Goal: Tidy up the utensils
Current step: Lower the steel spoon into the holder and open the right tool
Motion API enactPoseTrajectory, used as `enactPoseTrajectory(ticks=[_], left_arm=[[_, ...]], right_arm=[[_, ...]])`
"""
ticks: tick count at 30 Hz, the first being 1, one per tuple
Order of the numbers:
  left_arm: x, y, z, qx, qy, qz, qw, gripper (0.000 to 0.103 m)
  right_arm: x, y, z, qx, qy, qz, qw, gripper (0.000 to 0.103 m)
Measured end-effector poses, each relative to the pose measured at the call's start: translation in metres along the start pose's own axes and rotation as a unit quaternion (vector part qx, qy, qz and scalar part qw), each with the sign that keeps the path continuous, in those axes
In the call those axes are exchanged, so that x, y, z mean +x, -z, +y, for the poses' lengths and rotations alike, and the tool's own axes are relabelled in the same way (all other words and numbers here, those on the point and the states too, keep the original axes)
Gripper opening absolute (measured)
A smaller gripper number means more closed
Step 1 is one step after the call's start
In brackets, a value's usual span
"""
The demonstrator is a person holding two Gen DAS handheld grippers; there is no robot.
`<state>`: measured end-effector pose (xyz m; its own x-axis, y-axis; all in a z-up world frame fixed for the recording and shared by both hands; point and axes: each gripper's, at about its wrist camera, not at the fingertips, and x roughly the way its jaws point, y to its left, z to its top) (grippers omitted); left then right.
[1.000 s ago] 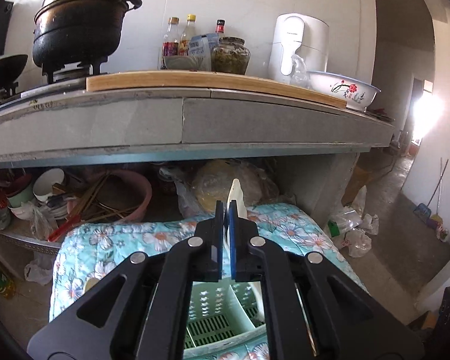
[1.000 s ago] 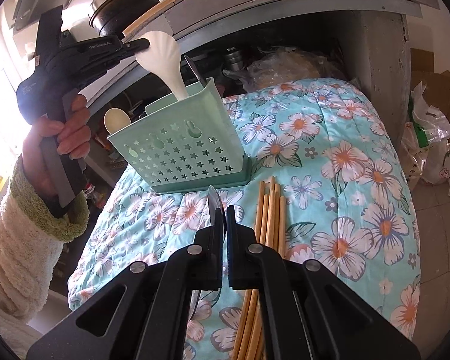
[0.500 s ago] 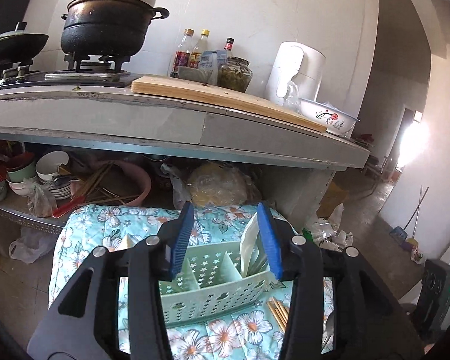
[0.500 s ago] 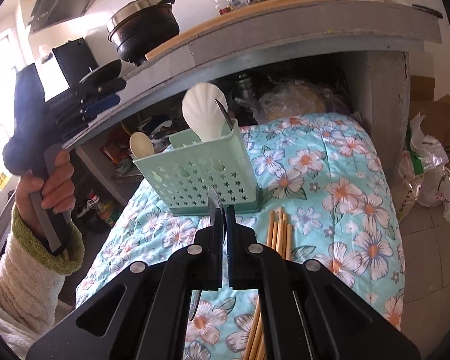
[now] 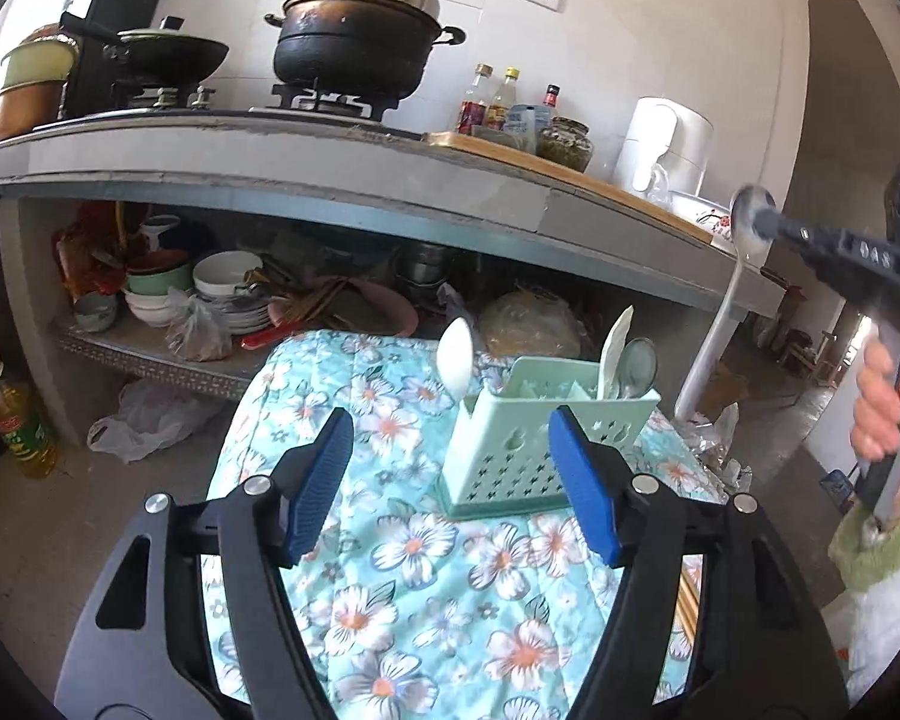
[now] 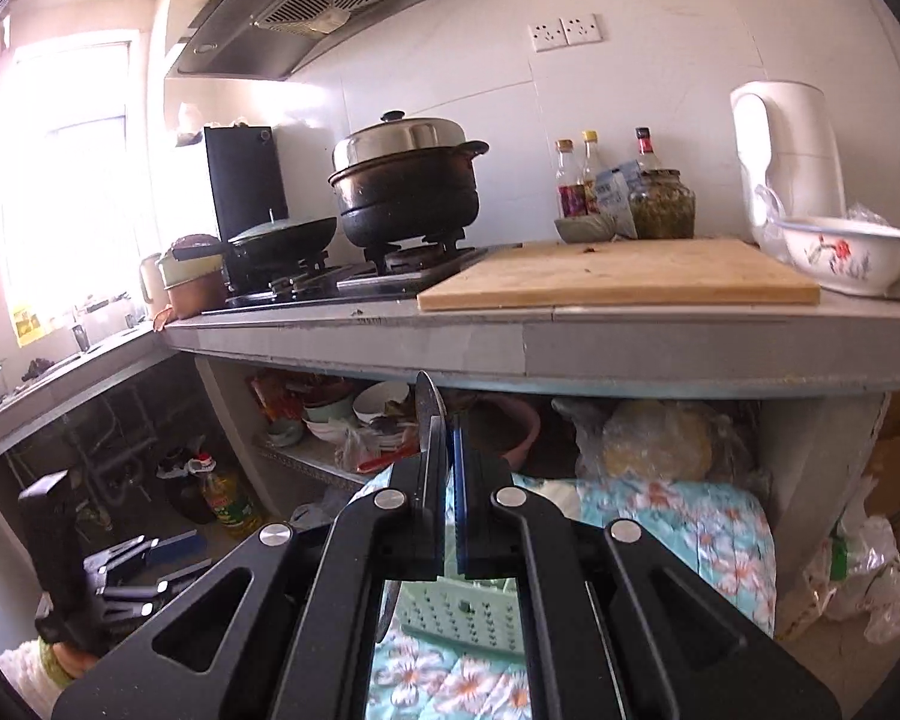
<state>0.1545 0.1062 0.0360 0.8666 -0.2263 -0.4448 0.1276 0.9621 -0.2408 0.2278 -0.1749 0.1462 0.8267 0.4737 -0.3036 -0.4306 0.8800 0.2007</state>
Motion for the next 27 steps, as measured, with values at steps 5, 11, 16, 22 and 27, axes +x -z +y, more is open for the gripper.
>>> enactPoseTrajectory(ticks=[5,11,16,22,27], left_arm=[[-0.014,0.024,0.028,-0.028,-0.017,0.014,0.9994,0.066],[-0.021,0.034,0.050,-0.049,-0.033,0.020,0.9980,0.067],[-0.022,0.037,0.065,-0.061,-0.040,0.019,0.9971,0.067],[-0.015,0.040,0.073,-0.074,-0.035,0.027,0.9963,0.067],[-0.009,0.042,0.072,-0.075,-0.030,0.033,0.9962,0.067]], right_arm=[[0.055,-0.025,0.015,-0.017,0.020,0.001,1.000,0.002],[0.124,-0.011,0.029,-0.041,0.047,0.043,0.997,0.002],[0.157,0.018,0.036,-0.080,0.077,0.072,0.991,0.002],[0.170,0.041,0.037,-0.095,0.078,0.104,0.987,0.002],[0.176,0.059,0.041,-0.096,0.058,0.141,0.984,0.003]])
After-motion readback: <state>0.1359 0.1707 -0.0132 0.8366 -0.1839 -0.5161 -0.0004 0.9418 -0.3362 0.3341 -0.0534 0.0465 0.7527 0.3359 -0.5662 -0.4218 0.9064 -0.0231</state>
